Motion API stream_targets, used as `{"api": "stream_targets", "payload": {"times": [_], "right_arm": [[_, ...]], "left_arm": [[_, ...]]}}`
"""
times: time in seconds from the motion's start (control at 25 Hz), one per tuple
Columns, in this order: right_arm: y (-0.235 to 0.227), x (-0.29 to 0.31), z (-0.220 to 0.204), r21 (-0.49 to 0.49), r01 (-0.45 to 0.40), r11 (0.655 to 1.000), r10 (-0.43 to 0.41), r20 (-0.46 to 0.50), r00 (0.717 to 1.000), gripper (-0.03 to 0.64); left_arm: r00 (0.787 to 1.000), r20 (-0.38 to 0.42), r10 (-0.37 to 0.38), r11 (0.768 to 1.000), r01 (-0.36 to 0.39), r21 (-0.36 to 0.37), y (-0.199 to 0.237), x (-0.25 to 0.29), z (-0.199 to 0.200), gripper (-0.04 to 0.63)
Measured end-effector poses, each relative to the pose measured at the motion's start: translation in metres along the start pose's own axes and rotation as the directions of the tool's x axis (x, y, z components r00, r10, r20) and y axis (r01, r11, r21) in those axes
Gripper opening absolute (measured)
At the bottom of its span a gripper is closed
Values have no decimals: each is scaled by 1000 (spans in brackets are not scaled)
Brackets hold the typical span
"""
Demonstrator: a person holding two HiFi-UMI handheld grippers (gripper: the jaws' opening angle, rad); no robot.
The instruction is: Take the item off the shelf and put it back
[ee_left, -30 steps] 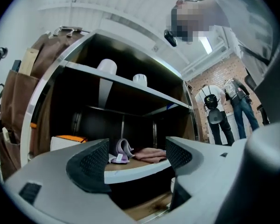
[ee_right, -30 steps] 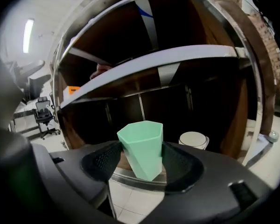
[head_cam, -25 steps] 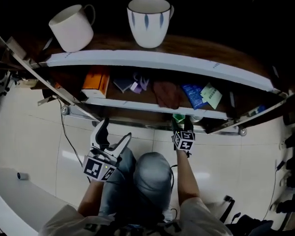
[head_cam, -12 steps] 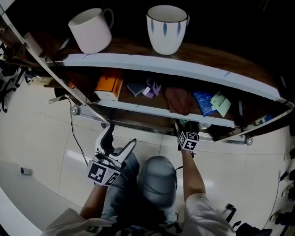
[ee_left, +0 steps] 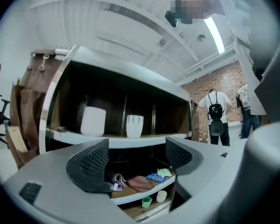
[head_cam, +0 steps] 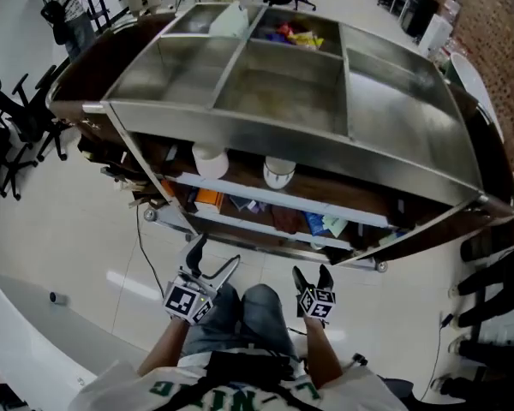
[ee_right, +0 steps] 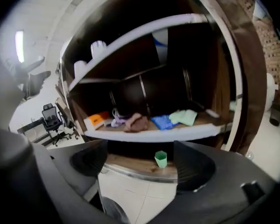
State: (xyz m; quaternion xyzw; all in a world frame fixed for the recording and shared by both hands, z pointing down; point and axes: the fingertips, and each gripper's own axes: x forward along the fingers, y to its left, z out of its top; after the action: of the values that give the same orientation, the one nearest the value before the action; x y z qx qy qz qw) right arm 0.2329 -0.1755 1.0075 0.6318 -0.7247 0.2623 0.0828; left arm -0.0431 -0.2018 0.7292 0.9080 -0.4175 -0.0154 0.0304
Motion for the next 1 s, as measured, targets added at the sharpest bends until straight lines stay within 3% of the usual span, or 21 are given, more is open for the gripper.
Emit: {"api": "stream_targets", "payload": {"times": [0.28,0.4,0.56,0.76,0.84,1.0], "right_arm": [[108,-155,250,-71,-6,997,23,232,972,468],[156,-205,347,-125,-35,992,77,347,935,468],[220,-246,454,-233,-48,971,155,468,870,459],[281,-280,530,-290,-55,955,220,575,788,445],[296,-288,543,-301,-61,952,234,582,779,443],[307,-299,540,-313,-47,949,227,569,791,439]], "left_arm": [[999,47,-26,1000,26,-9,-13,-7,218,362],[995,92,-38,998,33,55,-13,-14,285,362],[984,168,-60,997,53,47,-23,-20,372,362],[969,247,-28,991,-5,131,-13,-37,412,362],[966,256,-19,991,-16,133,-10,-45,420,362],[972,235,-12,992,-19,128,-13,-62,414,360]]}}
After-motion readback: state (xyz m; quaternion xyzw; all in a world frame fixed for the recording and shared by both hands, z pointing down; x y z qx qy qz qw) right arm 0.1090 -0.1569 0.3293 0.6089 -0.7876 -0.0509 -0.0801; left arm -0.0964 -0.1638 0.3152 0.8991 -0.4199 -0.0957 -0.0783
